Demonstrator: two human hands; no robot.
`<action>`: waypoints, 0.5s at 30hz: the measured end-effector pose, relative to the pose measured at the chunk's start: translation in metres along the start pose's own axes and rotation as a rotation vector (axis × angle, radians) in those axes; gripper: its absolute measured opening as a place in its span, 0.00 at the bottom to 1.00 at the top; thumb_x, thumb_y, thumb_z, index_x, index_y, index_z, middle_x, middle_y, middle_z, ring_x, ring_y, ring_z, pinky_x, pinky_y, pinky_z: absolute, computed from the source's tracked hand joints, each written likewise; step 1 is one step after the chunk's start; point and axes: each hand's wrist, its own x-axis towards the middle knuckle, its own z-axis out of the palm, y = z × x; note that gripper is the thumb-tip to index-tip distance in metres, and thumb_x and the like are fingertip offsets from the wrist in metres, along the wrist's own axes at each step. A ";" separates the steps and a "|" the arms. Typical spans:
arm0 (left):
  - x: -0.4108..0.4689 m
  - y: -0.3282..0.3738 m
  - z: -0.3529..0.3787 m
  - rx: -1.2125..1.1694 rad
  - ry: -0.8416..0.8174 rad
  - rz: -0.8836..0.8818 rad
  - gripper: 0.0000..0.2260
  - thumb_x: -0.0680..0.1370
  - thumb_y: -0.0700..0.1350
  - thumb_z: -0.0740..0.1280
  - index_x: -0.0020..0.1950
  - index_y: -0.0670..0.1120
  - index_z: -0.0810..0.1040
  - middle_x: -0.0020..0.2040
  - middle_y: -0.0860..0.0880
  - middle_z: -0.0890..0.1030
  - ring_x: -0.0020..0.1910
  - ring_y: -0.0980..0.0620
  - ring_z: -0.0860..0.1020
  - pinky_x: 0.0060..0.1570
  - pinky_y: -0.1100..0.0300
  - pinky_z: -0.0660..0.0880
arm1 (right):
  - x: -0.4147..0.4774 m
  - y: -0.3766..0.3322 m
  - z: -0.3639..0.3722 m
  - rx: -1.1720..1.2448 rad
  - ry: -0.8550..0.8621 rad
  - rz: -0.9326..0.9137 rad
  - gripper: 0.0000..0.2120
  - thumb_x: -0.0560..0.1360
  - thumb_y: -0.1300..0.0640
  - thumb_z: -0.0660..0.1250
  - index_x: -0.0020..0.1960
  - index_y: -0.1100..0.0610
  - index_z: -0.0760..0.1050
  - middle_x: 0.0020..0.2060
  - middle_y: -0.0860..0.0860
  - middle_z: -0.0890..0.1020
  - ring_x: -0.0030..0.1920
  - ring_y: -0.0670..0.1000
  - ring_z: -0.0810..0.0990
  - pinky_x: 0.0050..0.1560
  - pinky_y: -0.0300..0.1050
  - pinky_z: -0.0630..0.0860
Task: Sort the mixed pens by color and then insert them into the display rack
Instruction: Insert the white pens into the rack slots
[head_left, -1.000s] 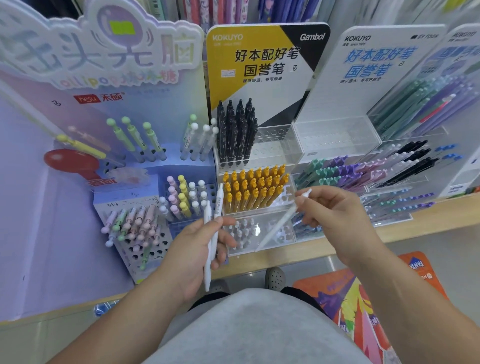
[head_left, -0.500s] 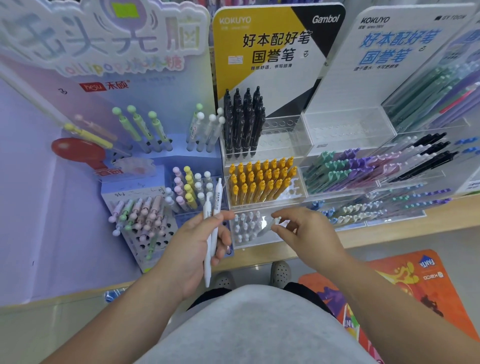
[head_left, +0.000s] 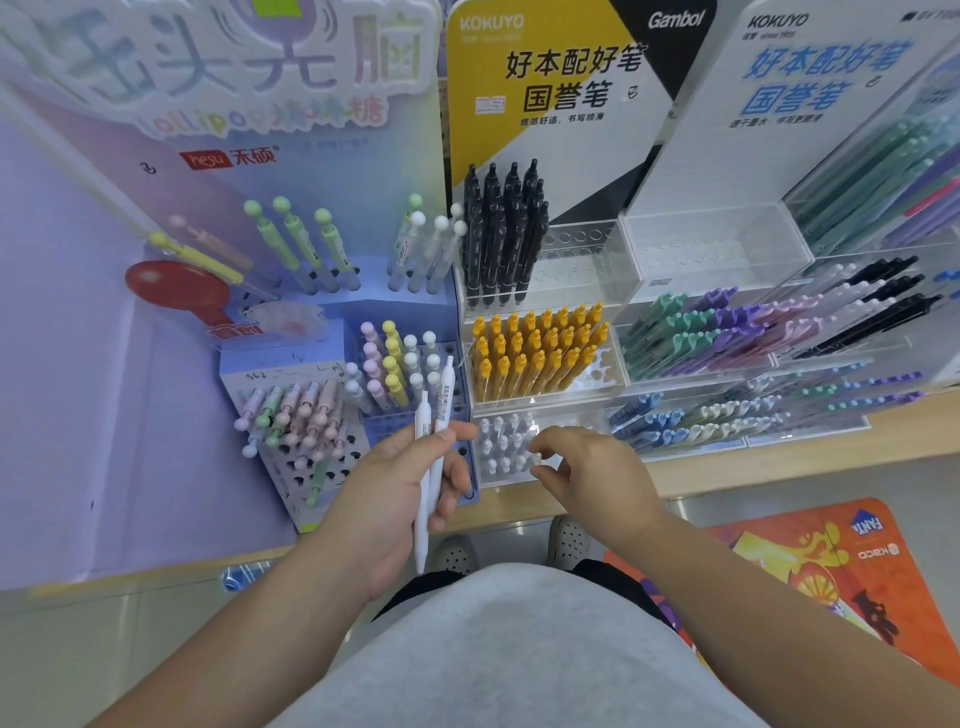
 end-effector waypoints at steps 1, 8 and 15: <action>-0.001 0.000 0.000 0.002 -0.003 0.000 0.11 0.82 0.45 0.62 0.58 0.43 0.81 0.34 0.43 0.76 0.28 0.50 0.69 0.27 0.59 0.63 | 0.000 0.000 0.002 0.003 -0.001 0.000 0.09 0.74 0.56 0.73 0.54 0.52 0.80 0.46 0.45 0.84 0.37 0.48 0.81 0.37 0.45 0.77; -0.004 -0.001 -0.002 0.005 -0.035 -0.020 0.11 0.82 0.44 0.62 0.57 0.43 0.83 0.34 0.43 0.77 0.28 0.50 0.69 0.26 0.59 0.64 | -0.001 0.001 0.006 0.008 0.006 0.022 0.09 0.74 0.55 0.73 0.54 0.50 0.80 0.46 0.44 0.83 0.36 0.46 0.80 0.38 0.45 0.78; -0.005 0.002 0.005 0.109 -0.070 0.012 0.10 0.82 0.40 0.62 0.57 0.44 0.82 0.37 0.42 0.80 0.27 0.51 0.69 0.27 0.59 0.62 | -0.002 -0.009 -0.022 0.243 0.021 0.149 0.07 0.73 0.51 0.75 0.51 0.48 0.81 0.39 0.40 0.82 0.35 0.42 0.80 0.40 0.38 0.77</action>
